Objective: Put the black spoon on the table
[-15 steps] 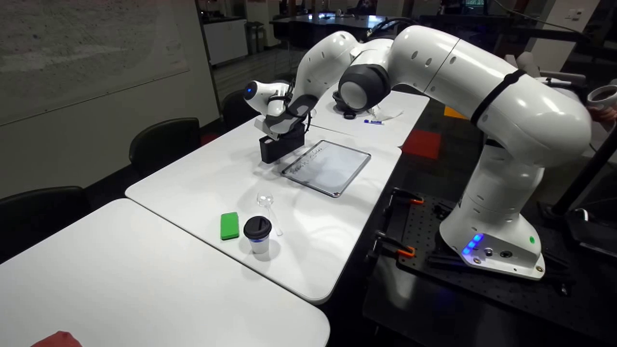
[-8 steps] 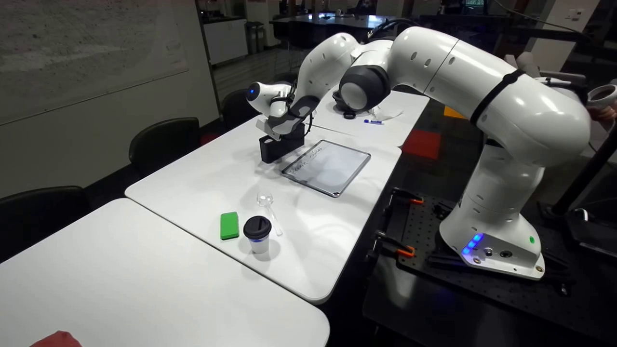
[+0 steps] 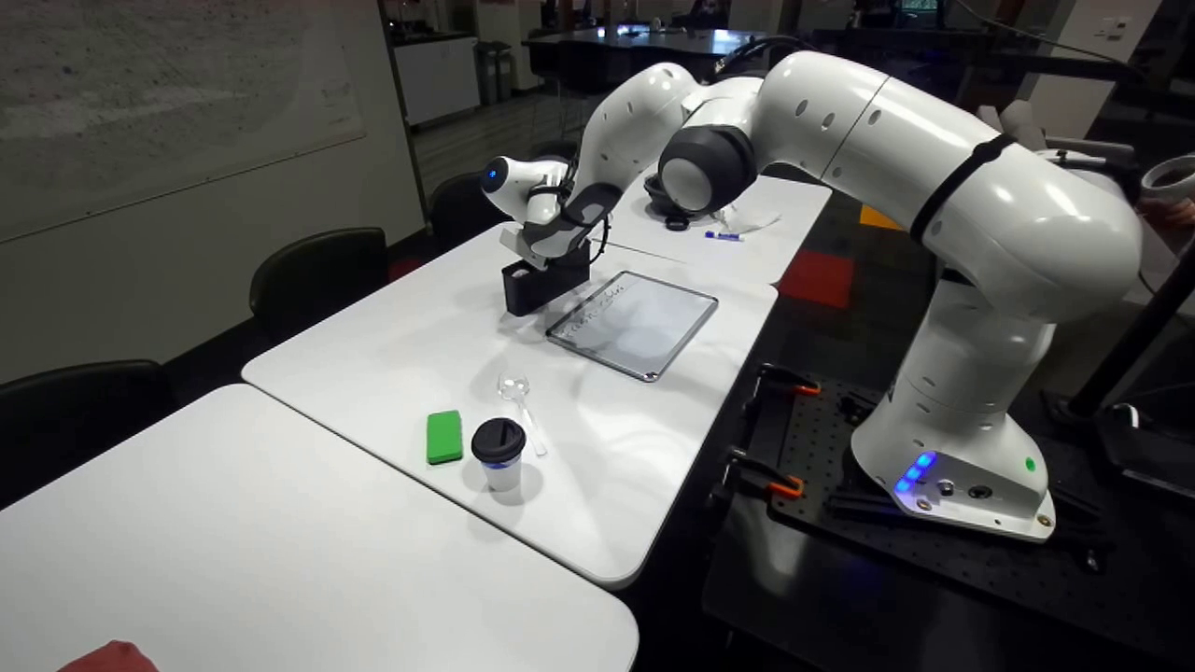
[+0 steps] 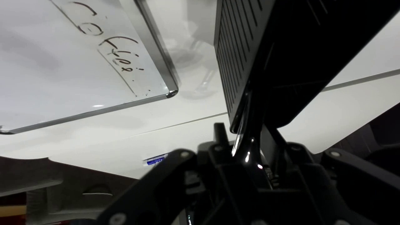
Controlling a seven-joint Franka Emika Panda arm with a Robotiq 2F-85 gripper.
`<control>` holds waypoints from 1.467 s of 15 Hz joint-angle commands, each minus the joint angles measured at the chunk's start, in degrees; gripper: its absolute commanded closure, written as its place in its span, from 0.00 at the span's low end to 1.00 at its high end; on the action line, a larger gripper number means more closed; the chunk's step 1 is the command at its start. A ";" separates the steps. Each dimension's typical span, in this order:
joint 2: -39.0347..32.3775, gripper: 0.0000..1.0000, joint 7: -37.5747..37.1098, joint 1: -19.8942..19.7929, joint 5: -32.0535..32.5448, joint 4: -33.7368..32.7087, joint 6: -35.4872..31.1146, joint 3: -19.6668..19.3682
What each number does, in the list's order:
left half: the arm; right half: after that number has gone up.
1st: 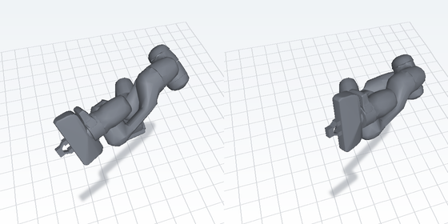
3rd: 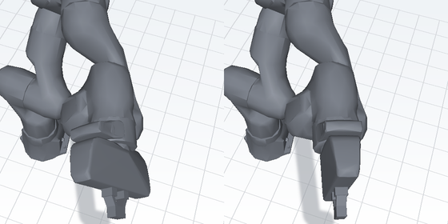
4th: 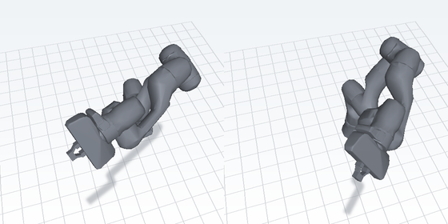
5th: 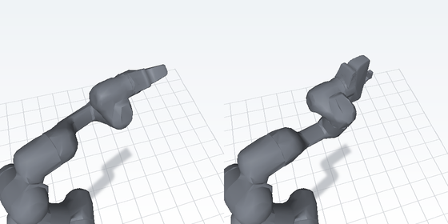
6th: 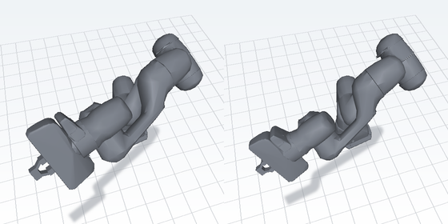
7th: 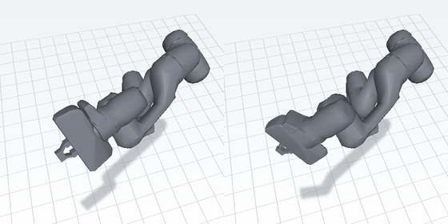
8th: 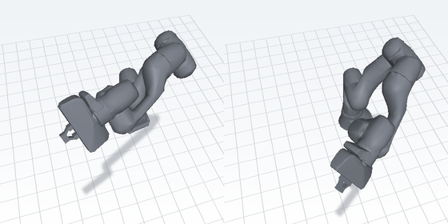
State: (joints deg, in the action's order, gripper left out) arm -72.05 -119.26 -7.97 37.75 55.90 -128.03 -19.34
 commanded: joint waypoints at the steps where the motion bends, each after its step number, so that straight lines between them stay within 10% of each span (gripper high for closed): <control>1: 0.04 0.97 0.47 0.08 0.48 -0.92 -0.04 -0.41; 13: 9.66 0.95 -1.95 4.10 1.22 4.43 2.97 -3.98; 22: 20.79 0.95 1.00 4.07 -1.14 15.99 -7.59 2.97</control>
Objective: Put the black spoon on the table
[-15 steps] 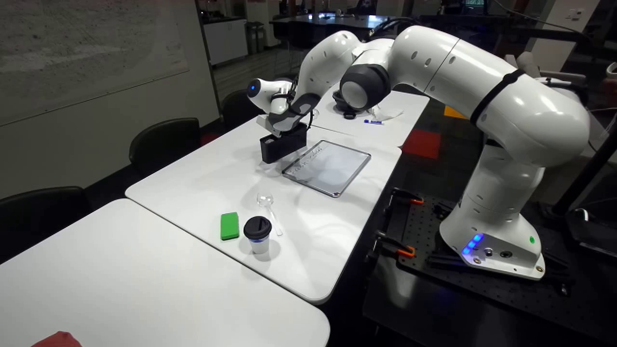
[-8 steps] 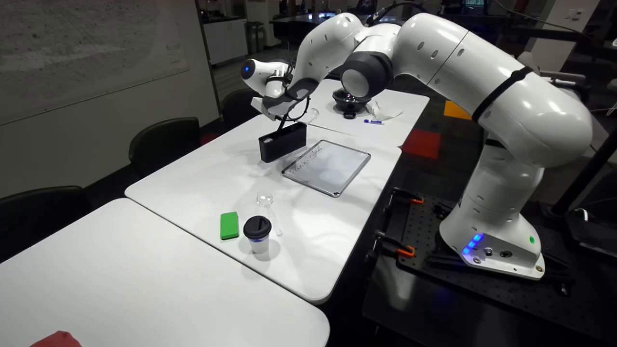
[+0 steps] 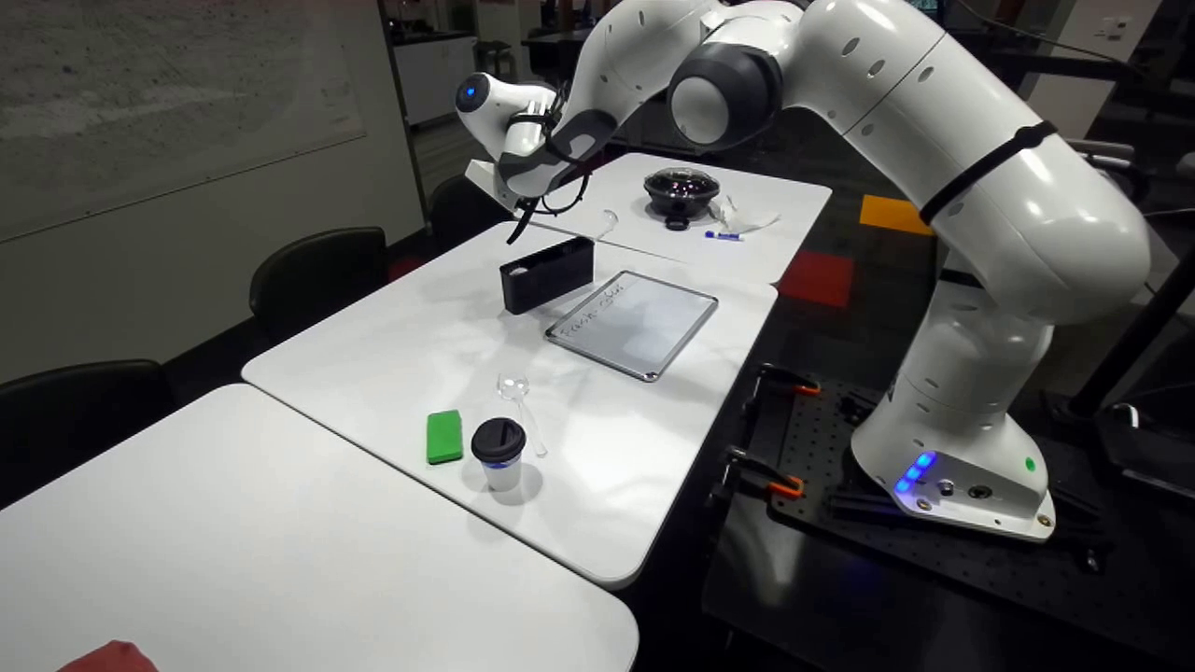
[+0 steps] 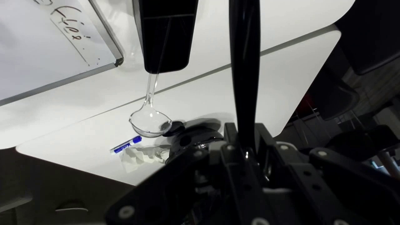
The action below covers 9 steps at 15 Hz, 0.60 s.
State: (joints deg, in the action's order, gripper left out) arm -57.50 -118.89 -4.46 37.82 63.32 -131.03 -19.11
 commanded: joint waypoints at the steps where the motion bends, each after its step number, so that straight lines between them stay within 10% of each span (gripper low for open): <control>1: 6.85 0.95 1.33 1.26 -3.29 10.01 -6.25 2.50; 9: 16.08 0.95 -8.22 10.66 -12.59 27.10 -11.20 0.98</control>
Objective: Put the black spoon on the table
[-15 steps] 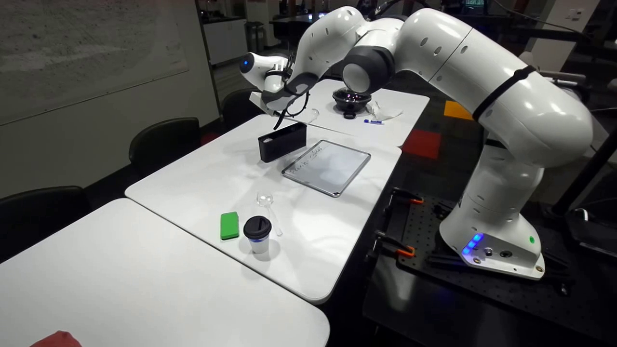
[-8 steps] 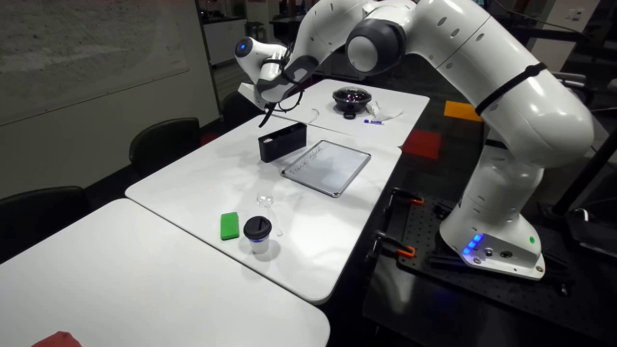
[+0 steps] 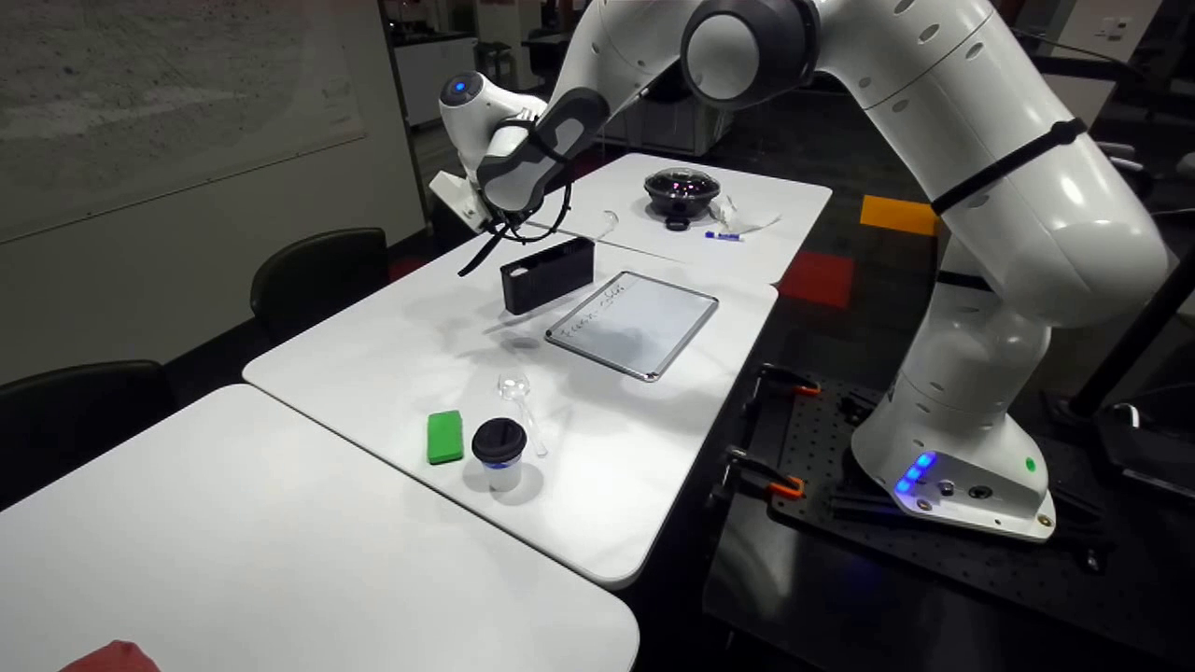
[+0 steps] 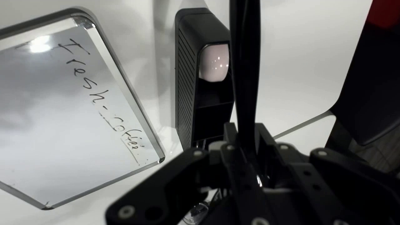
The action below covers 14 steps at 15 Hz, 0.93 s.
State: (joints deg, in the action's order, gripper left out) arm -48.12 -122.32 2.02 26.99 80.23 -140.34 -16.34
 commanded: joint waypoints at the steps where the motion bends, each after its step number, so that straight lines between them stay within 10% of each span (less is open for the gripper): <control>1: 7.66 0.95 -6.66 5.43 -1.86 11.85 -1.72 -2.08; 5: 5.80 0.95 -6.00 6.29 -1.67 10.12 -0.07 -1.39; 6: 6.24 0.82 -6.05 6.67 -1.60 10.89 -0.05 -1.32; 14: 2.61 0.95 -5.19 3.38 -10.03 9.39 -0.68 3.02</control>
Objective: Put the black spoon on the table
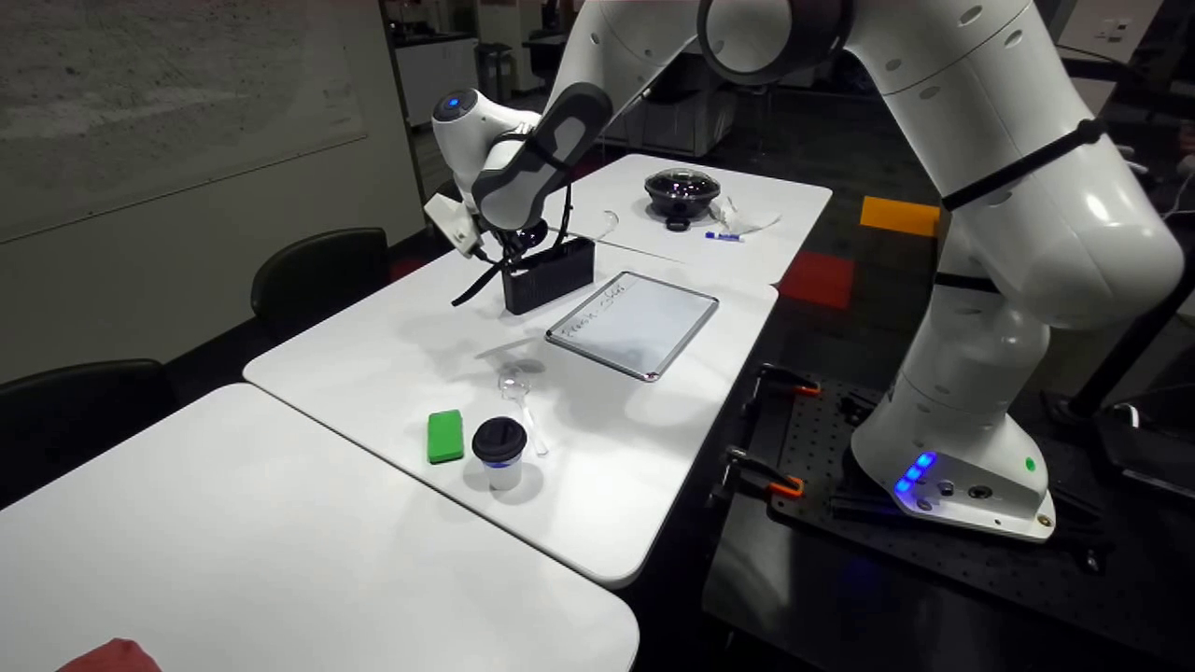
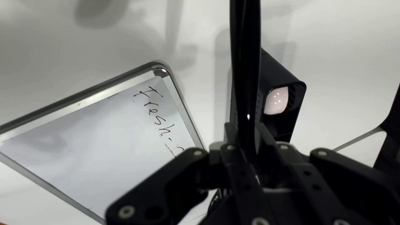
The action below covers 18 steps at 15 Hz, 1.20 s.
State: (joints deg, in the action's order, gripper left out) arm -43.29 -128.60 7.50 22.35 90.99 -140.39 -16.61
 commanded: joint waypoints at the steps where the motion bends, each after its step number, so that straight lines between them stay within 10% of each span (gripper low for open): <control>1: -3.37 0.95 0.48 -1.95 -7.01 -1.61 -1.24 3.77; 18: -15.52 0.95 1.84 -3.85 -28.27 -1.41 -19.95 7.35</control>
State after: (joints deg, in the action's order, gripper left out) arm -57.86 -128.30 4.09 -3.64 90.43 -158.03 -9.52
